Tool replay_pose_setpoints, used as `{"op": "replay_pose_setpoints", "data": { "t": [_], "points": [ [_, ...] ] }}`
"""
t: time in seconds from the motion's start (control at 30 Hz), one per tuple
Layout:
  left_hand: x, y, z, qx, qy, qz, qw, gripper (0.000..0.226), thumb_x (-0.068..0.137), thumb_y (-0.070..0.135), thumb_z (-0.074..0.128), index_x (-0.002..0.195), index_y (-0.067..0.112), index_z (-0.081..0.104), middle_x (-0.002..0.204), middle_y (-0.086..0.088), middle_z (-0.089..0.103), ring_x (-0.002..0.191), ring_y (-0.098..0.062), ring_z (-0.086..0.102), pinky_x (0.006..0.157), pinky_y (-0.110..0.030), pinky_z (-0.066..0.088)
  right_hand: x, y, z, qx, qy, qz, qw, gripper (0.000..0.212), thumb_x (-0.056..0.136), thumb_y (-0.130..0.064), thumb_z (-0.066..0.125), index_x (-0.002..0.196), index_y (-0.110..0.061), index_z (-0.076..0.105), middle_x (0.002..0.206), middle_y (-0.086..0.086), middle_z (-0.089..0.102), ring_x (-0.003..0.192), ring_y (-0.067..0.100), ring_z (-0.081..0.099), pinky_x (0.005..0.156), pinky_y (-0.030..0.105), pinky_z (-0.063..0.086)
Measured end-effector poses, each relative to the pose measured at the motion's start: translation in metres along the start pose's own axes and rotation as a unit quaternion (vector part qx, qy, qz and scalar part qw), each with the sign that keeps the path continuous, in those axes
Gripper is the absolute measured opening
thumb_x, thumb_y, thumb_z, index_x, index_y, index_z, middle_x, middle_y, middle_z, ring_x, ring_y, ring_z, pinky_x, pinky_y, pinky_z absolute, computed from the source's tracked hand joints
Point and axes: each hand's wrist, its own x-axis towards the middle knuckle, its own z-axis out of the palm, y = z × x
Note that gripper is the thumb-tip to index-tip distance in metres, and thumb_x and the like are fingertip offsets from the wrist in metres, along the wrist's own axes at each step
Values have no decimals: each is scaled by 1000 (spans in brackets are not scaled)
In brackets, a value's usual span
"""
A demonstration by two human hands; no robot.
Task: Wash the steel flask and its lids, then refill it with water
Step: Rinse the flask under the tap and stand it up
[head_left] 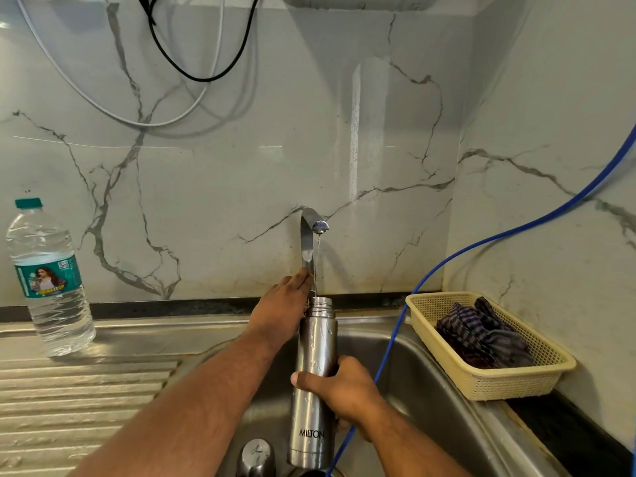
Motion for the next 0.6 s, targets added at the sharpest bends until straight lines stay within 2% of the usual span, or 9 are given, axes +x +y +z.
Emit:
{"op": "replay_pose_setpoints", "data": {
  "t": [0.23,0.3,0.33,0.43,0.47,0.5,0.57,0.6],
  "points": [
    [-11,1,-3,-15,-15,-11,1000,94,90,14,70,163,20,12,172,-2,7,155,-23,19,127,-40,22,-1,-4,0,9,-3,2,1000,65,64,-52,91,115,-24,62,104,-3,72,88,14,73,71,37,65],
    [-22,6,-11,-70,-9,-37,997,85,93,14,65,162,20,16,170,-2,16,154,-22,24,125,-39,24,-4,-6,-2,19,-10,-1,1000,58,67,-50,90,112,-25,62,103,-1,73,88,15,74,71,39,65],
    [-29,10,-16,-117,-9,-65,991,76,96,16,62,161,20,23,167,-2,26,151,-23,31,122,-39,28,-6,-8,-2,30,-16,-3,999,53,71,-48,89,109,-26,62,103,-1,73,88,16,73,71,39,65],
    [-51,22,-38,-265,-55,-156,950,40,104,29,52,143,22,50,133,-3,63,119,-19,59,105,-37,47,-14,-15,-5,72,-29,-15,997,46,79,-46,84,112,-24,61,103,1,73,88,16,73,65,36,63],
    [-59,26,-48,-319,-91,-185,925,40,105,40,49,141,22,52,126,-2,66,109,-16,59,99,-35,48,-15,-17,-6,88,-24,-19,996,50,81,-49,82,118,-22,61,104,2,74,89,17,73,65,36,63],
    [-68,28,-59,-372,-139,-215,892,49,103,53,47,142,22,52,126,-2,65,108,-15,57,96,-35,47,-15,-19,-7,111,-18,-20,994,55,82,-51,80,123,-20,60,106,3,74,90,19,74,68,39,64],
    [-83,29,-77,-431,-256,-235,833,66,92,70,53,142,27,49,136,-3,59,116,-20,56,94,-39,48,-12,-22,-7,171,-4,-15,985,62,83,-56,77,128,-18,58,108,6,74,94,23,75,77,45,64],
    [-90,28,-82,-446,-290,-230,815,68,85,70,63,139,32,47,135,-1,59,117,-20,58,94,-42,52,-12,-24,-7,210,2,-10,978,65,82,-57,76,130,-17,57,110,7,74,95,25,75,81,47,64]
  ]
}}
